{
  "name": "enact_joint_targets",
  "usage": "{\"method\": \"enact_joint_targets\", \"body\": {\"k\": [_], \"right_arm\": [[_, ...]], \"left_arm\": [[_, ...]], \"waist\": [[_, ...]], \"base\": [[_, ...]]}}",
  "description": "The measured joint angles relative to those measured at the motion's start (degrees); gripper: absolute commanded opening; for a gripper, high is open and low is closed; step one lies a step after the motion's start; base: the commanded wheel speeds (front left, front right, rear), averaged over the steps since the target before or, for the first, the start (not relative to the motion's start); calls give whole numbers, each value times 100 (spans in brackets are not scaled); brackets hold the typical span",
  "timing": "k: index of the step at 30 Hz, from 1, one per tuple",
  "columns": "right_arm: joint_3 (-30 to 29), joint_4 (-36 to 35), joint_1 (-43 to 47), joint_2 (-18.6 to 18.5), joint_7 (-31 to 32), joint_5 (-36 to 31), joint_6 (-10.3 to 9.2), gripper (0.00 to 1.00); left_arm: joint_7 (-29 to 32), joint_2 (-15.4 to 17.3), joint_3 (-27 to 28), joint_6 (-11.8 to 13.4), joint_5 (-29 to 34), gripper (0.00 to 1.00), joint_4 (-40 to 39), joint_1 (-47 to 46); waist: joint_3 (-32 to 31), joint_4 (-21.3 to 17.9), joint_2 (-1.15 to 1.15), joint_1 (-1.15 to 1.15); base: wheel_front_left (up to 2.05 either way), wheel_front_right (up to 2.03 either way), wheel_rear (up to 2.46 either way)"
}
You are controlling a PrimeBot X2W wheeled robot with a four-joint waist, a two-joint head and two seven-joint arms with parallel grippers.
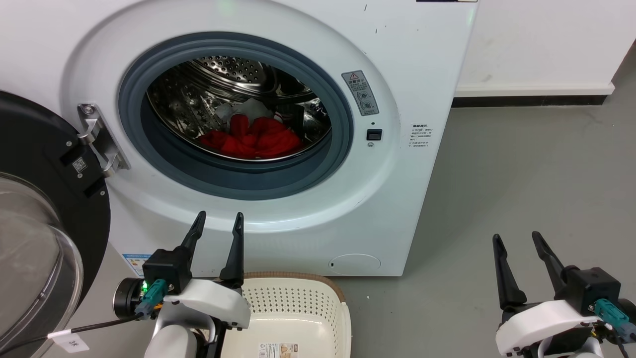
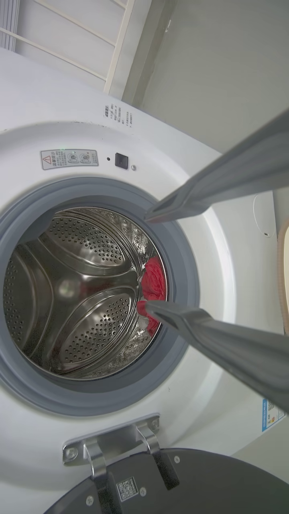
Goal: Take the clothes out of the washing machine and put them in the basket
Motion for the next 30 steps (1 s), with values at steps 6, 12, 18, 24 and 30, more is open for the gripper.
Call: {"method": "enact_joint_targets", "body": {"k": [6, 12, 18, 24, 30], "right_arm": [[2, 1, 0, 0, -53, -225, 0, 100], [0, 27, 1, 0, -103, -427, 0, 100], [-9, 44, 1, 0, -155, -617, 1, 100], [-12, 81, 2, 0, -187, -734, 1, 100], [-23, 154, 2, 0, -187, -676, 1, 100]], "left_arm": [[-68, 25, -27, 34, 257, 100, 56, -13], [-126, 30, -33, 84, 466, 100, 114, -20], [-193, 29, -32, 126, 671, 100, 157, -25], [-242, 29, -36, 149, 836, 100, 233, -34], [-242, 20, -19, 149, 777, 100, 313, -34]], "waist": [[0, 8, 0, 0], [4, 20, 0, 0], [7, 35, 0, 0], [13, 54, 0, 0], [12, 54, 0, 0]], "base": [[0, 0, 0], [0, 0, 0], [0, 0, 0], [0, 0, 0], [0, 0, 0]]}}
